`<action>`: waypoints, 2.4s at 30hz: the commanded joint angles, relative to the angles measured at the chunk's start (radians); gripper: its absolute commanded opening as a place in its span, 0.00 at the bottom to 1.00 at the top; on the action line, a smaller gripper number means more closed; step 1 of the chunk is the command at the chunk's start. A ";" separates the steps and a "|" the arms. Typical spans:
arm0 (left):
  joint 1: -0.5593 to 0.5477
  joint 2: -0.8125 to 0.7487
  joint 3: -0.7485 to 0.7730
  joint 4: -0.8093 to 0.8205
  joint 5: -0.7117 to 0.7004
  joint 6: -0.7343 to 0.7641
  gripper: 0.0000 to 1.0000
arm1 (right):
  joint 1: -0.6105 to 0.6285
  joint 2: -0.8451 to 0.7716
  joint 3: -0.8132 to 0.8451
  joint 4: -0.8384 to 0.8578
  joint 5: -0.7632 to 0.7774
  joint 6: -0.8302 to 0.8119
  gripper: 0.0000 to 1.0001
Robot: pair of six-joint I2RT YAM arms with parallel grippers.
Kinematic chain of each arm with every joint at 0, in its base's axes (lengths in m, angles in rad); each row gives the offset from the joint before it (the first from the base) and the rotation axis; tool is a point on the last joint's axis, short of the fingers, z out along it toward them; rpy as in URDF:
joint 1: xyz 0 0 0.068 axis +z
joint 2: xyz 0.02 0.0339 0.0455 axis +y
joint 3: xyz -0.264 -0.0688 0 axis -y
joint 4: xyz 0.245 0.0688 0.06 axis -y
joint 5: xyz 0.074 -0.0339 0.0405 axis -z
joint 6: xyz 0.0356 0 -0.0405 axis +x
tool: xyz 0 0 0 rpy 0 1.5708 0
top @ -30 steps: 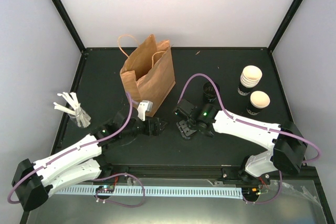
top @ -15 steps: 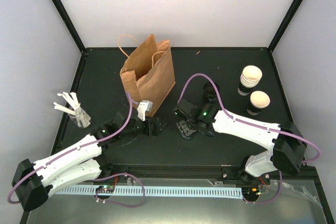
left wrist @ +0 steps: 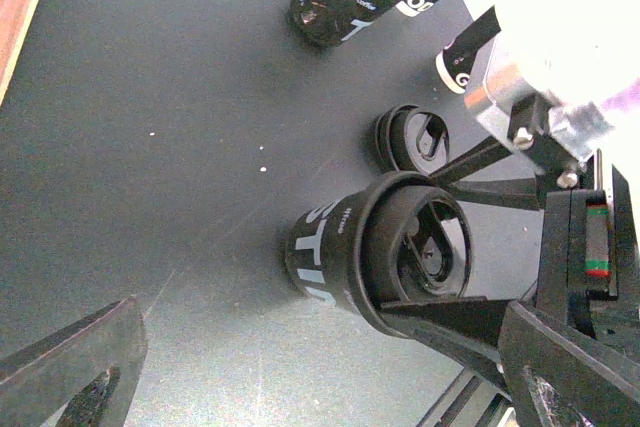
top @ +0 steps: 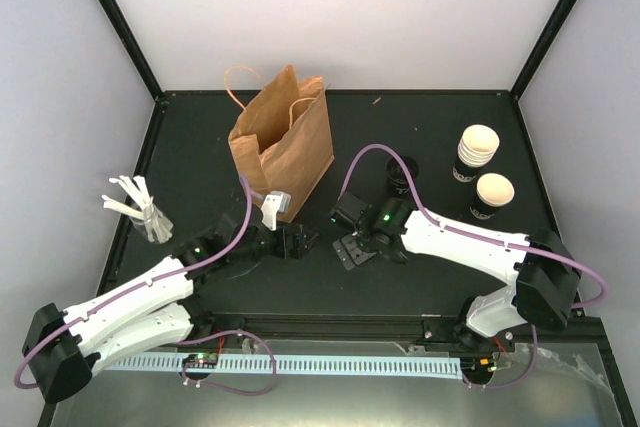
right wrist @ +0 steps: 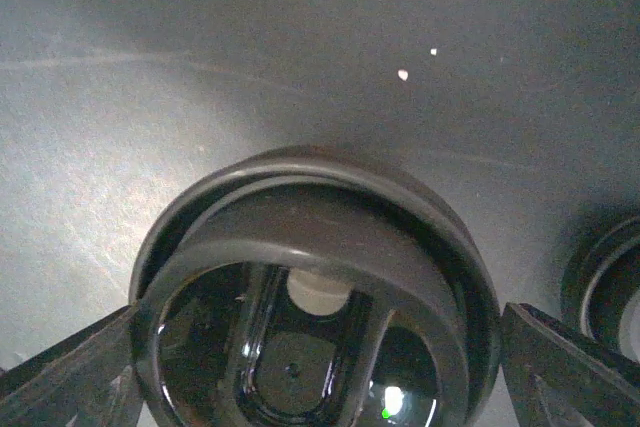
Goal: Pack the takeout coffee
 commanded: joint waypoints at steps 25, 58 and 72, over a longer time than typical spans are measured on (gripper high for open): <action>0.010 -0.001 0.042 -0.052 0.003 0.042 0.99 | 0.007 -0.006 0.078 -0.124 0.032 0.005 1.00; -0.241 0.033 -0.064 0.057 0.090 0.108 0.95 | 0.002 -0.137 -0.104 -0.007 -0.123 0.024 1.00; -0.356 0.090 -0.125 0.150 0.063 0.106 0.93 | -0.006 -0.245 -0.203 0.075 -0.207 0.054 0.97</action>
